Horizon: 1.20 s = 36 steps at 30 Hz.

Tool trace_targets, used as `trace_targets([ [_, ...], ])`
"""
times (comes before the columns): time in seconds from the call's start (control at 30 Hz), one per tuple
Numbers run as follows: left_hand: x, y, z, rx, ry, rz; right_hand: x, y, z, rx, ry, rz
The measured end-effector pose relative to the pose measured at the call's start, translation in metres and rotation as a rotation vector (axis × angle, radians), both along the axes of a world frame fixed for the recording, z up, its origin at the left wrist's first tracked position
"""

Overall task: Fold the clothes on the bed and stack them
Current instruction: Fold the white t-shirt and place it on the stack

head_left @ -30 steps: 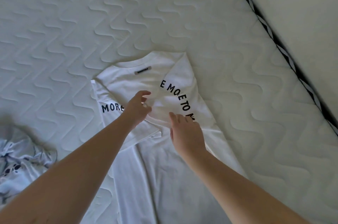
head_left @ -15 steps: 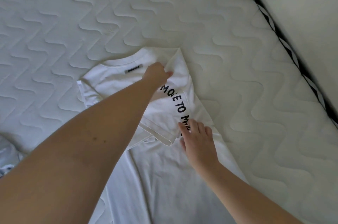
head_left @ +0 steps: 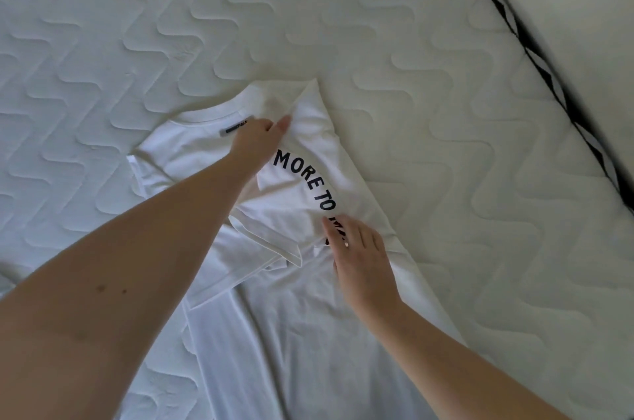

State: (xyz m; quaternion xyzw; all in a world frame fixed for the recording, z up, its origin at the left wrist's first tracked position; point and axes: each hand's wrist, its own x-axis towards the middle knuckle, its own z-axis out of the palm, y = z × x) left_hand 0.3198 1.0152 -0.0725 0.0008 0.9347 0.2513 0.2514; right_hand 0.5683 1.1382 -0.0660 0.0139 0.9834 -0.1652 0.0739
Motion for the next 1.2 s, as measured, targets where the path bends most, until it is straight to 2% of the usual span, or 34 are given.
trace_targets([
  [0.07, -0.004, 0.001, 0.003, 0.027, -0.051, -0.03, 0.0, 0.003, -0.001, -0.021, 0.016, -0.025],
  [0.17, -0.015, 0.011, 0.009, 0.092, -0.008, -0.069, -0.001, 0.007, -0.002, -0.057, 0.06, -0.023],
  [0.3, -0.038, 0.042, 0.023, 0.143, 0.02, -0.095, 0.001, 0.012, -0.004, 0.045, 0.068, -0.081],
  [0.47, -0.062, 0.086, 0.031, -0.062, -0.119, -0.132, 0.009, 0.026, -0.003, 0.087, -0.045, -0.285],
  [0.57, -0.064, 0.1, 0.033, -0.271, -0.147, -0.269, 0.007, 0.04, 0.0, -0.126, -0.131, -0.461],
  [0.63, -0.065, 0.105, 0.032, -0.32, -0.135, -0.33, 0.001, 0.051, -0.001, -0.298, -0.17, -0.54],
  [0.7, -0.069, 0.104, 0.027, -0.231, -0.157, -0.255, -0.006, 0.062, -0.005, -0.425, -0.221, -0.602],
  [0.83, -0.073, 0.095, 0.013, -0.072, -0.128, -0.035, -0.014, 0.079, -0.011, -0.405, -0.339, -0.613],
  [0.97, -0.07, 0.092, -0.001, -0.026, -0.012, -0.028, -0.013, 0.086, -0.011, -0.217, -0.435, -0.636],
  [1.03, -0.068, 0.088, -0.007, 0.025, 0.001, -0.034, -0.007, 0.086, -0.01, -0.151, -0.421, -0.616],
  [1.2, -0.059, 0.074, -0.003, 0.144, -0.12, -0.113, 0.003, 0.087, -0.015, -0.255, -0.351, -0.534],
])
